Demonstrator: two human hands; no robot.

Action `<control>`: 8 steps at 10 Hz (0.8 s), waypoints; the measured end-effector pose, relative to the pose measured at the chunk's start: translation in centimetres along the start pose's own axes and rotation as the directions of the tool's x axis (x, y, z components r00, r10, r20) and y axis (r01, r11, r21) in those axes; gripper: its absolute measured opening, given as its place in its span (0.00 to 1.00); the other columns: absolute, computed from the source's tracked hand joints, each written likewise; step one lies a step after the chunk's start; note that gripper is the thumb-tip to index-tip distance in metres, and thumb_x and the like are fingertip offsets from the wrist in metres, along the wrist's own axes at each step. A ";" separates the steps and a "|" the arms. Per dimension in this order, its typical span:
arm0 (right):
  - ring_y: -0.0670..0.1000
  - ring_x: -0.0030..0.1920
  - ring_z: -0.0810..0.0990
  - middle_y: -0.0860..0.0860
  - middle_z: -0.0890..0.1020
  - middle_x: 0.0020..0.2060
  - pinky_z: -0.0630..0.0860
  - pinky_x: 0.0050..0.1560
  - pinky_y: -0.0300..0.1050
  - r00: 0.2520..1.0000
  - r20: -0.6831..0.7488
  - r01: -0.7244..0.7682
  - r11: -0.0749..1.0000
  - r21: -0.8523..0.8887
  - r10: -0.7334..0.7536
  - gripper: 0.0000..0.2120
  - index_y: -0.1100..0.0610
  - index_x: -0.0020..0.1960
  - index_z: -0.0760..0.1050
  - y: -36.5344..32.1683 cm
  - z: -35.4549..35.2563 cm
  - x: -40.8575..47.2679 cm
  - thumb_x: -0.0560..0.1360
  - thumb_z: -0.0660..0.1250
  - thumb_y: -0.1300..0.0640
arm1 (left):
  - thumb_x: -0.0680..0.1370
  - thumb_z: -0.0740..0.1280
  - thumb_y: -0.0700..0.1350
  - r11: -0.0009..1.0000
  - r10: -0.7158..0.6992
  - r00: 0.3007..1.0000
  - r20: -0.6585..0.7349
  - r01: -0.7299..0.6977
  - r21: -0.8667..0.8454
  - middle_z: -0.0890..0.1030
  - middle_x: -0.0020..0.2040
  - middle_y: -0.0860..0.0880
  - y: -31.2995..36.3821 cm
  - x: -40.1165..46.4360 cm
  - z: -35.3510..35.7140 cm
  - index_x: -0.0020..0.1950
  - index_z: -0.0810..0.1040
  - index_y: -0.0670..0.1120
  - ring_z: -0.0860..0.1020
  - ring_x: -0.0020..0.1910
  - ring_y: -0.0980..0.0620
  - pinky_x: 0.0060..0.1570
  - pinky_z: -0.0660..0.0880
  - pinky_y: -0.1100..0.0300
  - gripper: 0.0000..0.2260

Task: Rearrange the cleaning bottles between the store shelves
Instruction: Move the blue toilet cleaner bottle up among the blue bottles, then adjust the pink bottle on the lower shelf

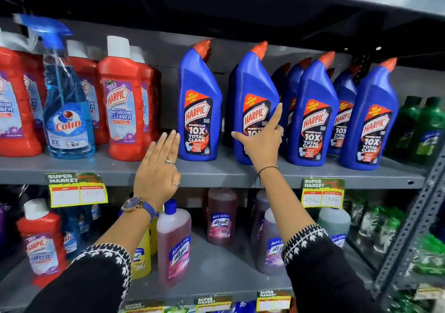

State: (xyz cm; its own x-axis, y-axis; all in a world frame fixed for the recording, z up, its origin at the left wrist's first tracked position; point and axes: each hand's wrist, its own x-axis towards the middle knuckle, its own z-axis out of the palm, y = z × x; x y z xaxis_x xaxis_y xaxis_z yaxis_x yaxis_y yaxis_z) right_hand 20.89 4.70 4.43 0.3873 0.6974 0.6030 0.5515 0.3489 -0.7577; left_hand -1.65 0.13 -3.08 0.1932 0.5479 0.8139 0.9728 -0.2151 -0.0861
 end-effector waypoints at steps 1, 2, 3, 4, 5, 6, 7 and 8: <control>0.65 0.61 0.70 0.65 0.66 0.63 0.69 0.60 0.62 0.999 0.019 -0.046 0.999 0.013 0.046 0.63 0.48 0.76 0.39 0.2 0.2 0.6 0.58 0.81 0.46 | 0.71 0.51 0.41 1.000 -0.001 1.000 -0.007 0.001 -0.005 0.64 0.73 0.41 0.0 0.0 0.0 0.74 0.58 0.37 0.61 0.72 0.43 0.73 0.46 0.55 0.31; 0.65 0.62 0.69 0.65 0.65 0.64 0.68 0.62 0.65 0.998 0.016 -0.055 0.998 0.011 0.055 0.62 0.48 0.76 0.38 0.6 0.6 0.8 0.59 0.80 0.46 | 0.71 0.52 0.41 1.000 -0.001 1.000 -0.011 0.001 -0.005 0.64 0.73 0.41 -0.1 0.1 0.2 0.74 0.59 0.37 0.61 0.72 0.43 0.73 0.46 0.55 0.31; 0.65 0.63 0.68 0.66 0.64 0.66 0.66 0.63 0.68 0.999 0.006 -0.042 0.999 -0.009 0.042 0.62 0.48 0.76 0.37 0.9 0.8 0.5 0.60 0.79 0.44 | 0.71 0.52 0.41 1.000 -0.004 1.000 -0.014 0.004 -0.001 0.63 0.74 0.41 -0.1 0.0 0.2 0.75 0.58 0.38 0.60 0.72 0.43 0.73 0.46 0.55 0.31; 0.65 0.67 0.65 0.65 0.61 0.70 0.61 0.65 0.70 0.999 0.027 -0.036 0.999 -0.011 0.036 0.61 0.49 0.76 0.37 1.1 0.8 0.4 0.61 0.78 0.43 | 0.71 0.51 0.41 1.000 -0.008 1.000 -0.014 0.008 0.000 0.63 0.74 0.41 0.0 0.0 0.2 0.75 0.58 0.38 0.60 0.73 0.43 0.73 0.46 0.55 0.30; 0.62 0.75 0.53 0.64 0.54 0.75 0.49 0.70 0.71 0.998 0.053 -0.042 0.999 -0.032 0.043 0.56 0.51 0.76 0.37 1.5 0.6 -1.4 0.66 0.73 0.38 | 0.71 0.51 0.41 1.000 -0.010 1.000 -0.013 0.010 0.006 0.62 0.74 0.41 0.0 0.0 0.3 0.75 0.57 0.38 0.60 0.73 0.43 0.73 0.46 0.55 0.31; 0.55 0.77 0.46 0.57 0.51 0.77 0.42 0.74 0.62 0.987 -0.048 0.153 0.987 0.056 -0.150 0.44 0.52 0.76 0.43 2.0 1.4 -6.9 0.73 0.64 0.37 | 0.71 0.51 0.41 1.000 -0.011 1.000 -0.027 0.011 0.004 0.62 0.74 0.42 0.0 0.0 0.3 0.75 0.58 0.38 0.59 0.73 0.44 0.73 0.46 0.55 0.31; 0.47 0.75 0.53 0.50 0.58 0.75 0.51 0.74 0.52 0.914 -0.054 0.405 0.901 0.155 -0.402 0.35 0.52 0.75 0.53 3.3 3.6 -15.2 0.75 0.63 0.43 | 0.70 0.52 0.40 1.000 -0.013 0.999 -0.041 0.013 0.002 0.61 0.74 0.42 0.0 0.0 0.3 0.75 0.58 0.38 0.59 0.73 0.45 0.73 0.46 0.55 0.32; 0.42 0.69 0.59 0.51 0.67 0.67 0.65 0.68 0.52 0.907 0.173 0.342 0.911 0.229 -0.384 0.32 0.54 0.72 0.59 6.0 6.5 -20.5 0.72 0.69 0.50 | 0.70 0.53 0.40 1.000 -0.013 0.999 -0.046 0.013 0.000 0.61 0.75 0.42 0.1 0.0 0.2 0.75 0.57 0.38 0.58 0.74 0.45 0.73 0.45 0.55 0.32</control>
State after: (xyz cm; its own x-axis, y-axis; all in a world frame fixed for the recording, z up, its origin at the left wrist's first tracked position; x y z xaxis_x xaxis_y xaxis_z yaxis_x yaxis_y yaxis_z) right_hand 11.50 -3.43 -14.10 0.0119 0.6067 0.7949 0.4656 0.7001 -0.5413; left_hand -1.52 0.33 -3.21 0.1742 0.5127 0.8407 0.9753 -0.2078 -0.0754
